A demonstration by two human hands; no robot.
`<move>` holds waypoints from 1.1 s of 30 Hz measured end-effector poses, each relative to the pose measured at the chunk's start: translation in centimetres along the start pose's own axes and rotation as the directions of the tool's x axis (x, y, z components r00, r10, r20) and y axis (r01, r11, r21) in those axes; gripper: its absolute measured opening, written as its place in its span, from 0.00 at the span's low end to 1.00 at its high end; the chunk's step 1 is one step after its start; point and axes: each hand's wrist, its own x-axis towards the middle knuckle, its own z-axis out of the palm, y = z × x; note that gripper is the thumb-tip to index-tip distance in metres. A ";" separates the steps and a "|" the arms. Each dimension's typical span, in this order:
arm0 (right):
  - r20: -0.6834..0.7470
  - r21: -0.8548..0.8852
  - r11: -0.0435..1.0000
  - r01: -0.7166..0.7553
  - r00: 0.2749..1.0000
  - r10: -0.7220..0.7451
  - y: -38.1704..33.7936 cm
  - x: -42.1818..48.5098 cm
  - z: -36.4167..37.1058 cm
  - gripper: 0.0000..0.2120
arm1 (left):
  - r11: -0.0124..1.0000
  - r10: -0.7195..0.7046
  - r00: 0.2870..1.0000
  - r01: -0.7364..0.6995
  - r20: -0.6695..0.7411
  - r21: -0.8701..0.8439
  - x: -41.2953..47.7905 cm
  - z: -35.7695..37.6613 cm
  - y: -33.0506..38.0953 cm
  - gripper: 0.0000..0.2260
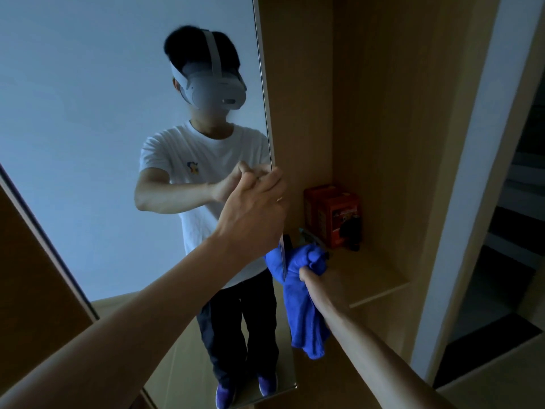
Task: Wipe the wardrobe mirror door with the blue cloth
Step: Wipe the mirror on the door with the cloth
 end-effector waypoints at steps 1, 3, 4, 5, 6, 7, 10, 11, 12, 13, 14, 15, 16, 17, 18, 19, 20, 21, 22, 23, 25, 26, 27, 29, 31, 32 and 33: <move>-0.007 0.018 1.000 0.023 1.000 -0.023 -0.8 -0.1 -0.3 0.07 | 0.979 -0.087 0.995 0.076 0.046 0.191 0.1 0.8 0.6 0.08; 0.002 0.067 0.996 0.060 0.998 -0.060 -3.0 -0.4 -1.0 0.06 | 0.795 -0.343 0.937 0.328 -0.068 0.511 1.0 1.1 2.7 0.11; 0.014 0.107 0.991 0.087 0.996 -0.089 -4.3 -0.7 -1.3 0.06 | 0.758 -0.414 0.910 0.359 -0.024 0.545 1.3 0.9 3.5 0.12; 0.017 0.145 0.982 0.122 0.992 -0.125 -5.5 -0.8 -1.7 0.06 | 0.739 -0.401 0.915 0.351 -0.044 0.575 1.5 1.1 3.8 0.14; 0.019 0.173 0.973 0.155 0.987 -0.160 -6.6 -0.8 -2.1 0.06 | 0.748 -0.365 0.930 0.325 -0.051 0.578 1.5 1.1 3.4 0.16; 0.021 0.196 0.963 0.183 0.981 -0.190 -7.6 -0.8 -2.4 0.06 | 0.742 -0.375 0.926 0.334 -0.054 0.581 1.6 0.8 3.3 0.18; 0.029 0.241 0.942 0.234 0.968 -0.248 -9.4 -0.8 -2.8 0.06 | 0.729 -0.338 0.938 0.314 -0.080 0.608 1.5 0.5 2.9 0.20; 0.027 0.242 0.940 0.240 0.967 -0.254 -9.4 -0.7 -2.9 0.06 | 0.735 -0.347 0.936 0.313 -0.063 0.602 1.6 0.4 3.1 0.20; 0.021 0.235 0.941 0.243 0.967 -0.255 -9.3 -0.7 -2.8 0.07 | 0.727 -0.344 0.937 0.303 -0.054 0.616 1.9 0.2 3.1 0.19; 0.014 0.224 0.943 0.245 0.967 -0.254 -9.0 -0.6 -2.8 0.07 | 0.727 -0.346 0.936 0.313 -0.068 0.612 2.3 -0.1 3.0 0.19; 0.009 0.209 0.948 0.241 0.969 -0.249 -8.7 -0.6 -2.7 0.08 | 0.716 -0.350 0.933 0.322 -0.081 0.620 2.6 -0.3 2.8 0.18; 0.012 0.187 0.956 0.228 0.972 -0.234 -8.3 -0.6 -2.6 0.08 | 0.701 -0.359 0.929 0.333 -0.091 0.630 2.9 -0.6 2.8 0.17; 0.023 0.161 0.965 0.208 0.977 -0.214 -7.8 -0.5 -2.5 0.08 | 0.684 -0.367 0.925 0.341 -0.100 0.645 3.1 -0.9 2.7 0.16; 0.035 0.137 0.973 0.186 0.981 -0.193 -7.3 -0.5 -2.5 0.07 | 0.677 -0.364 0.925 0.342 -0.107 0.651 3.2 -1.4 2.6 0.15; 0.048 0.114 0.979 0.170 0.983 -0.176 -6.7 -0.5 -2.4 0.07 | 0.673 -0.359 0.925 0.347 -0.121 0.653 3.3 -1.9 2.4 0.15; 0.064 0.087 0.984 0.158 0.984 -0.164 -6.0 -0.4 -2.3 0.08 | 0.669 -0.341 0.931 0.336 -0.129 0.663 3.4 -2.5 2.2 0.15; 0.083 0.058 0.987 0.148 0.985 -0.153 -5.4 -0.4 -2.2 0.08 | 0.654 -0.313 0.941 0.309 -0.126 0.690 3.4 -3.0 2.1 0.15; 0.100 0.039 0.990 0.137 0.985 -0.140 -4.9 -0.4 -2.2 0.08 | 0.637 -0.291 0.949 0.287 -0.122 0.716 3.5 -3.5 2.0 0.15; 0.113 0.037 0.992 0.124 0.985 -0.127 -4.5 -0.3 -2.2 0.07 | 0.621 -0.287 0.951 0.279 -0.118 0.732 3.6 -4.0 1.9 0.15; 0.119 0.046 0.993 0.111 0.986 -0.116 -4.4 -0.3 -2.2 0.07 | 0.612 -0.287 0.950 0.278 -0.119 0.741 3.6 -4.3 1.9 0.15; 0.116 0.080 0.991 0.105 0.987 -0.114 -5.0 -0.3 -2.3 0.08 | 0.606 -0.280 0.950 0.285 -0.136 0.743 3.7 -5.0 1.7 0.14; 0.107 0.094 0.989 0.115 0.986 -0.125 -5.6 -0.3 -2.3 0.07 | 0.607 -0.279 0.950 0.289 -0.142 0.740 3.7 -5.3 1.7 0.14; 0.092 0.103 0.986 0.130 0.986 -0.140 -6.4 -0.3 -2.4 0.07 | 0.605 -0.282 0.948 0.295 -0.148 0.739 3.7 -5.5 1.8 0.15; 0.055 0.127 0.978 0.168 0.983 -0.176 -8.6 -0.4 -2.8 0.06 | 0.601 -0.282 0.945 0.309 -0.167 0.737 3.8 -5.9 1.9 0.15; 0.031 0.169 0.960 0.225 0.972 -0.234 -11.3 -0.6 -3.2 0.07 | 0.592 -0.281 0.944 0.311 -0.171 0.744 4.0 -6.2 1.8 0.16; 0.024 0.185 0.949 0.257 0.964 -0.266 -12.6 -0.7 -3.5 0.08 | 0.590 -0.281 0.945 0.307 -0.167 0.746 4.1 -6.3 1.8 0.17; 0.019 0.198 0.938 0.285 0.955 -0.295 -13.8 -0.8 -3.8 0.08 | 0.590 -0.280 0.945 0.308 -0.168 0.747 4.2 -6.5 1.6 0.18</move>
